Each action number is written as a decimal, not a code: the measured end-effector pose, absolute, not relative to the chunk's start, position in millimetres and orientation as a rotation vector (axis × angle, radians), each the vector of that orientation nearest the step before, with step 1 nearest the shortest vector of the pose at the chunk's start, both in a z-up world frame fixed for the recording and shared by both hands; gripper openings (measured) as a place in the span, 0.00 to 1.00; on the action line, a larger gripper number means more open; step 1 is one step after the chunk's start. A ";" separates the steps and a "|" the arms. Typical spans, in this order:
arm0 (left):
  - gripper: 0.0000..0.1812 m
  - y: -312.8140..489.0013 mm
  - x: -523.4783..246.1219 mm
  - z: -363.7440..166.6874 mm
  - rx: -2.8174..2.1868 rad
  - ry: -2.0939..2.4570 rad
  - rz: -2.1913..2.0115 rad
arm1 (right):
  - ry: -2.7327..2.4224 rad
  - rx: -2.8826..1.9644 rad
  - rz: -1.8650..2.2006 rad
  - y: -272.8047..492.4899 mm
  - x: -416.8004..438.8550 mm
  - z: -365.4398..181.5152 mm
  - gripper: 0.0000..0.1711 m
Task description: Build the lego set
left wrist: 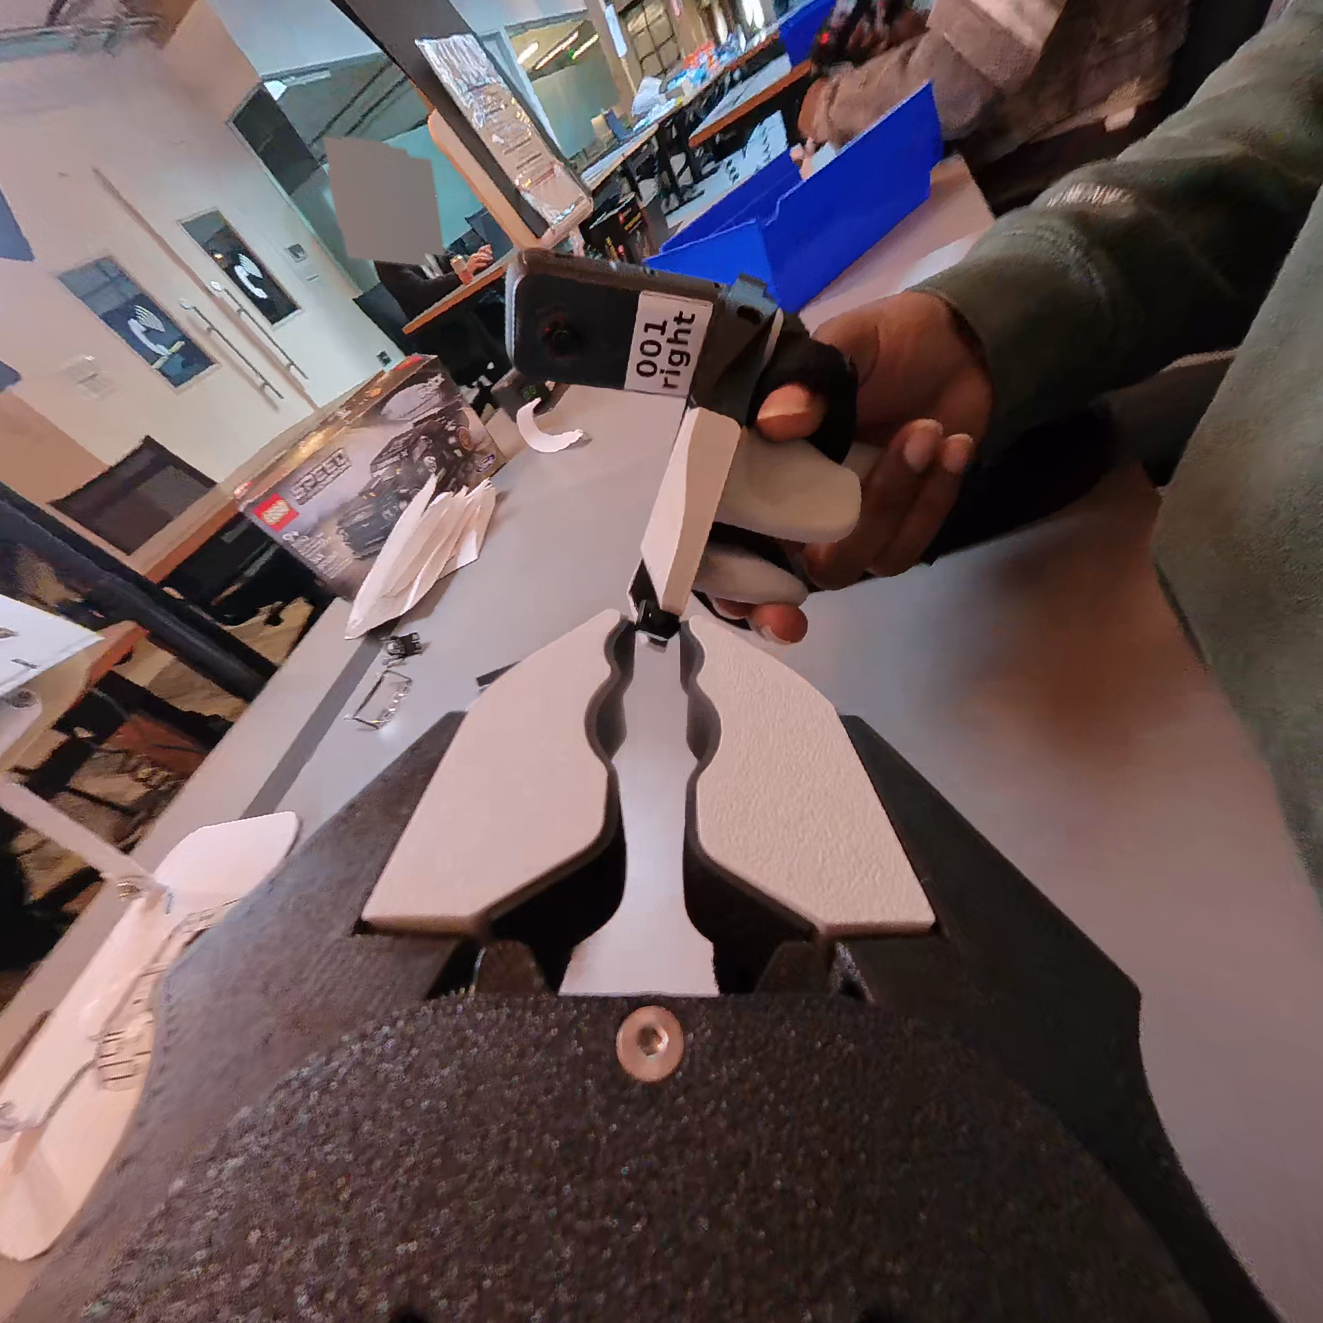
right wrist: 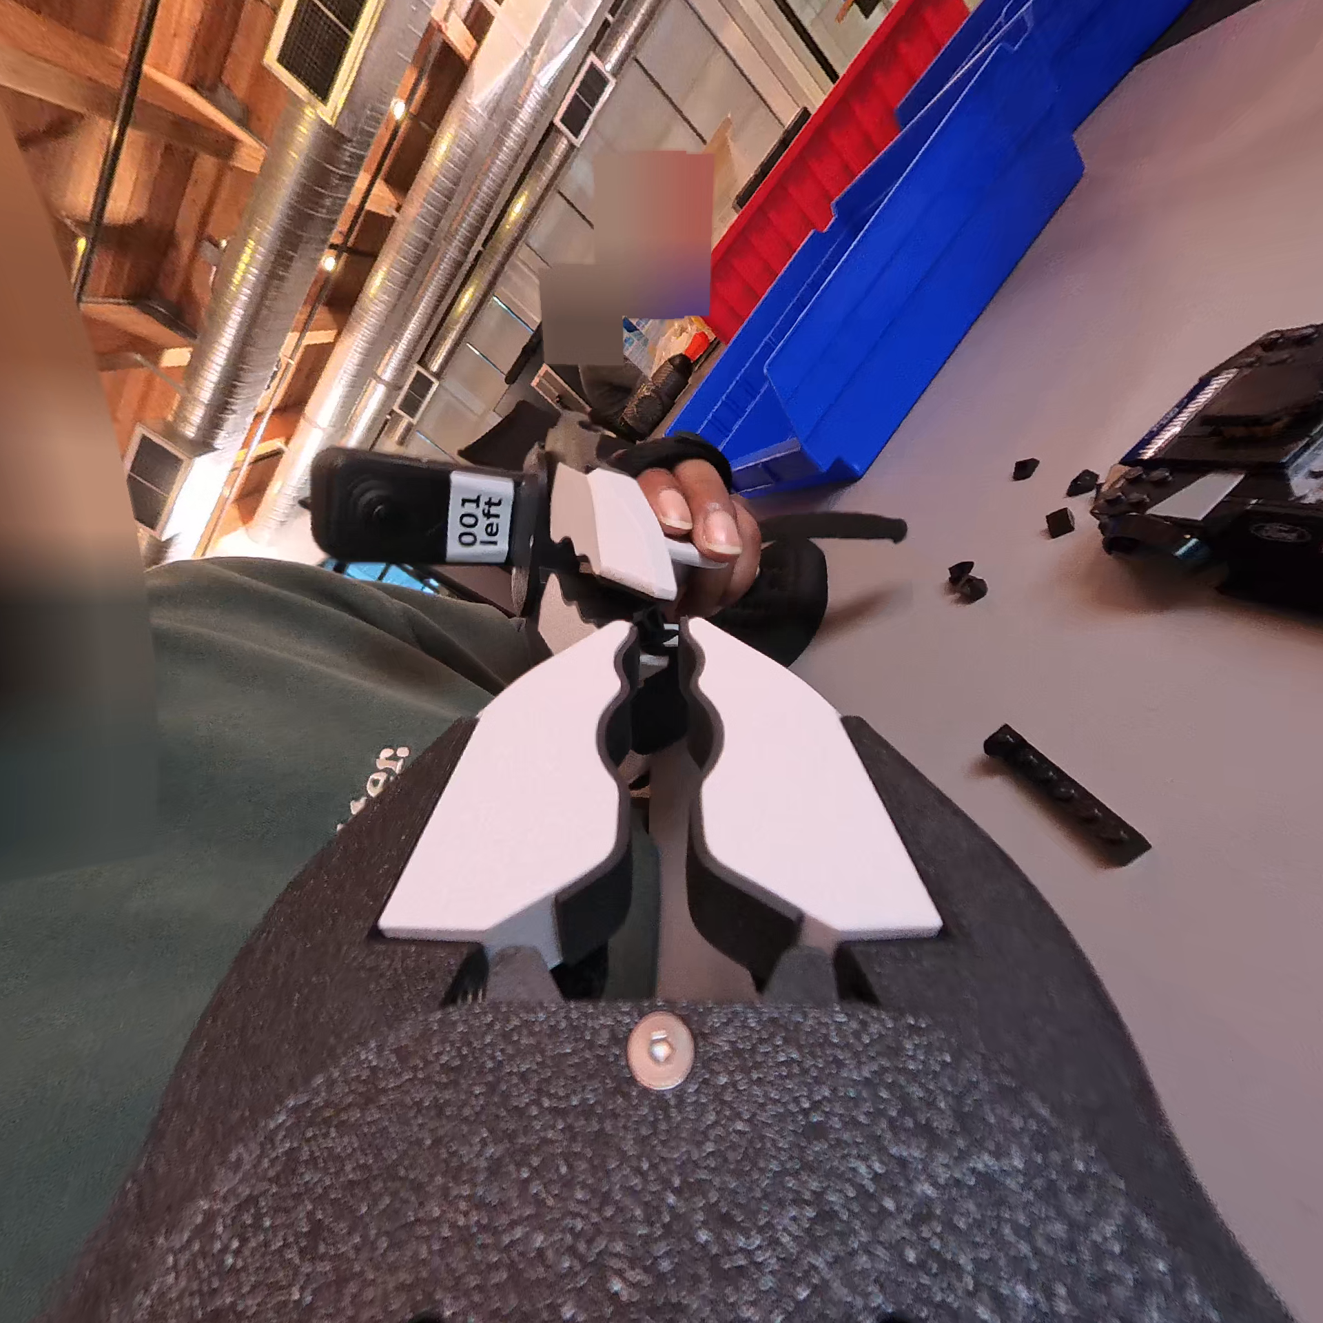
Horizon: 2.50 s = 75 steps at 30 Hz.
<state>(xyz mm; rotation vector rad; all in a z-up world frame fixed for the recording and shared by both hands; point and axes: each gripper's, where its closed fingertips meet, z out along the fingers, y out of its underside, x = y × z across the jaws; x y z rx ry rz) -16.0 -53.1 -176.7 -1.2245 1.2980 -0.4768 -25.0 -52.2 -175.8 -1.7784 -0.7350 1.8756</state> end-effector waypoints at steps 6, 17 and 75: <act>0.07 -48.9 -17.2 -180.5 -1.162 1.362 -0.242 | -0.687 -1.856 1.830 -46.8 -25.0 -184.3 0.06; 0.07 -45.0 -18.8 -197.9 -1.165 1.467 -0.102 | -0.686 -1.929 1.795 -46.7 -26.0 -196.5 0.06; 0.06 -33.4 -29.6 -278.5 -1.867 1.868 -0.430 | -1.667 -1.839 0.724 -29.1 -14.7 -280.8 0.05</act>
